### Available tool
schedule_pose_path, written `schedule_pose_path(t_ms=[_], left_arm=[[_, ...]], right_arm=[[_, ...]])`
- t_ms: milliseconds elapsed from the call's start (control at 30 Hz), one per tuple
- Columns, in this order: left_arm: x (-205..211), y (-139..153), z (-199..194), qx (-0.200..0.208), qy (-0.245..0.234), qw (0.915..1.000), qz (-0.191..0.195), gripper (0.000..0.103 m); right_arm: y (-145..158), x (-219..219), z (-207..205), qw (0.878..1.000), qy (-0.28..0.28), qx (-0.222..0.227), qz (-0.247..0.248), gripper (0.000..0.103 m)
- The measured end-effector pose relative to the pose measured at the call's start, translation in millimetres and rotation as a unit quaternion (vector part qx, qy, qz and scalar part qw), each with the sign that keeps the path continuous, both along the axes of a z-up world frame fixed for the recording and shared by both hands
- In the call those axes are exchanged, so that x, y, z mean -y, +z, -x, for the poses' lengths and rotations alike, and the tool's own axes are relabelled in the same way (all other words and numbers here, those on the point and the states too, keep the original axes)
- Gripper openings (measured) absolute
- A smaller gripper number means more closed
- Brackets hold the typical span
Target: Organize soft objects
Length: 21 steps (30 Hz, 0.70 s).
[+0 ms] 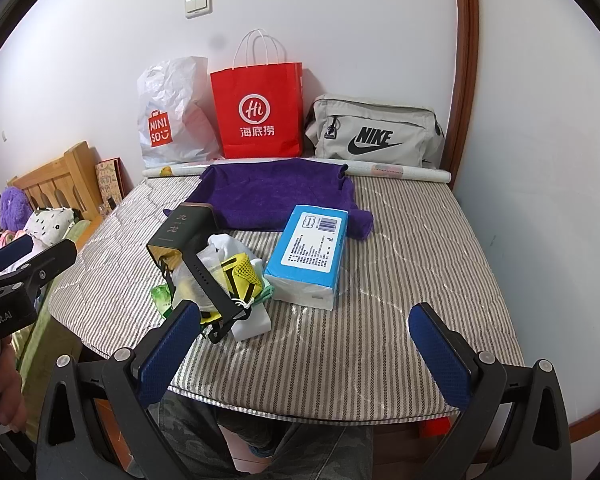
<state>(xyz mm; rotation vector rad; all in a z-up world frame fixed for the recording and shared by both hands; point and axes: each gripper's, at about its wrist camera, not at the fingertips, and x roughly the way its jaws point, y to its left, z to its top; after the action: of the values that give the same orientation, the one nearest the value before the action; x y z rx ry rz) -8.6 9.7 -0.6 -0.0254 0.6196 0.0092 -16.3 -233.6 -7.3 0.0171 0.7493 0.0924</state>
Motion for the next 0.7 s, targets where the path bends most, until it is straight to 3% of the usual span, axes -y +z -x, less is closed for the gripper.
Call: schedule_pose_path(t_ms=[700], left_arm=[[0.3, 0.5, -0.3, -0.001, 0.001, 1.0000, 0.000, 0.103]], right_arm=[[4.2, 1.0, 3.1, 1.000, 0.000, 0.003, 0.000, 0.103]])
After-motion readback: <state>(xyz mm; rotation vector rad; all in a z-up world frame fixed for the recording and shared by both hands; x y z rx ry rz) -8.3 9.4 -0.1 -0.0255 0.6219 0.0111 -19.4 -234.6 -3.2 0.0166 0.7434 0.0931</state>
